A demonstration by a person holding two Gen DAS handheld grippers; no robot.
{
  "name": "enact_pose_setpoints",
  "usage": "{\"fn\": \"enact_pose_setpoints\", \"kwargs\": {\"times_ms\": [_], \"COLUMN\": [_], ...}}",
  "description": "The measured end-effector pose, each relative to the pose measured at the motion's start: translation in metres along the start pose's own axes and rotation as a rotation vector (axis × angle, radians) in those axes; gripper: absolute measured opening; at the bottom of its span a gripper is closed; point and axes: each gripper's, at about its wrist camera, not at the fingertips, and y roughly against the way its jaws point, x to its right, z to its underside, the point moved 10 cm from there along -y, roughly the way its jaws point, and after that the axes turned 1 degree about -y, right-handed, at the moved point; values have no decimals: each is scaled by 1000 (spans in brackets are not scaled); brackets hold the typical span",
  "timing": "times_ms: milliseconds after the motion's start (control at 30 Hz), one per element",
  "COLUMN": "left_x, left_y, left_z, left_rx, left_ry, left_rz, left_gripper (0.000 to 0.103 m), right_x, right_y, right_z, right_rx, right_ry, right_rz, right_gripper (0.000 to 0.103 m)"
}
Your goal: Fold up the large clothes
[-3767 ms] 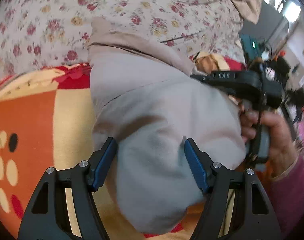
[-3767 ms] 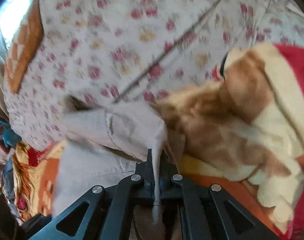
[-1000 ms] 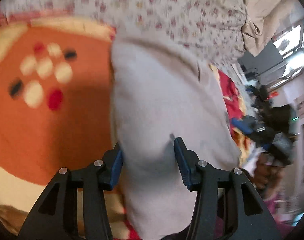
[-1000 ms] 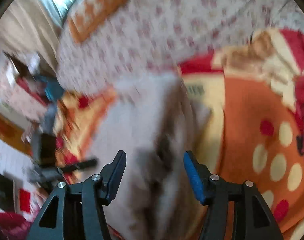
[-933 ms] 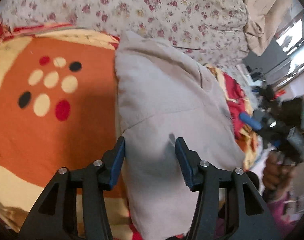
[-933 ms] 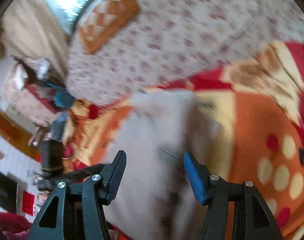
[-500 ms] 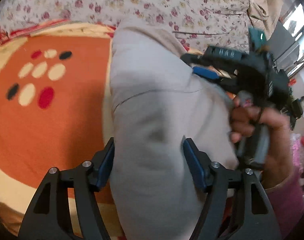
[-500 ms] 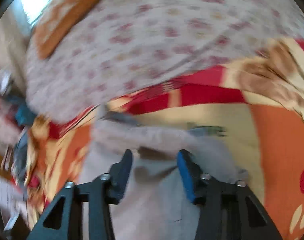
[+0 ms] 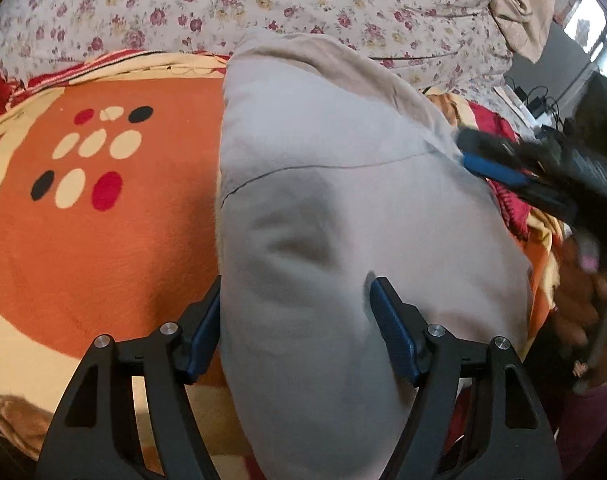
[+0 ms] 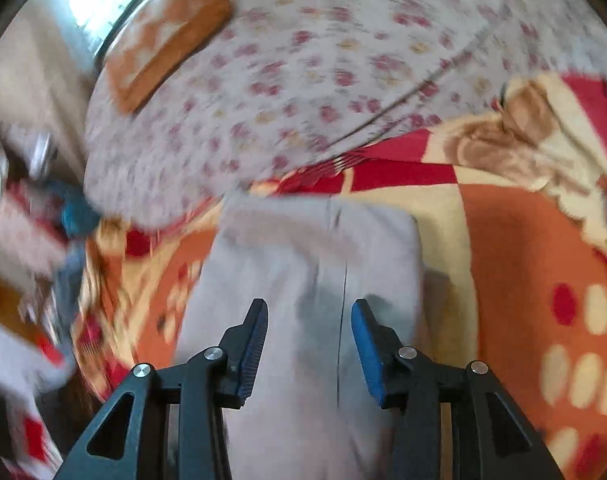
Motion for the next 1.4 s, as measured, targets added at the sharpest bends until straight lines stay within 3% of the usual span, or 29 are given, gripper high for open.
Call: {"fn": "enact_pose_setpoints", "kwargs": {"times_ms": [67,167,267,600,667,733,1133,1233,1400], "left_x": [0,-1,-2,3,3,5,6,7,9], "left_y": [1,0,1,12,14,18,51,59,64], "left_z": [5,12,16,22,22,22,2,-6,-14], "left_rx": [1,7,8,36,38,44,169,200,217], "left_ry": [-9,-15,-13,-44,-50,-58,-85,-71,-39], "left_rz": [-7,-12,-19,-89,-99,-113,-200,-203,-191], "left_gripper": [72,73,73,73,73,73,73,73,73], "right_x": [-3,17,29,6,2,2,-14,-18,-20], "right_y": [6,-6,-1,43,46,49,61,66,70], "right_z": [23,60,71,81,83,82,76,73,67], "right_rx": [-33,-96,-82,-21,-11,6,61,91,122], "right_ry": [91,178,105,177,169,163,179,175,156], "right_rz": [33,162,124,164,156,171,207,216,238], "right_gripper": [42,42,44,49,55,73,77,84,84]}}
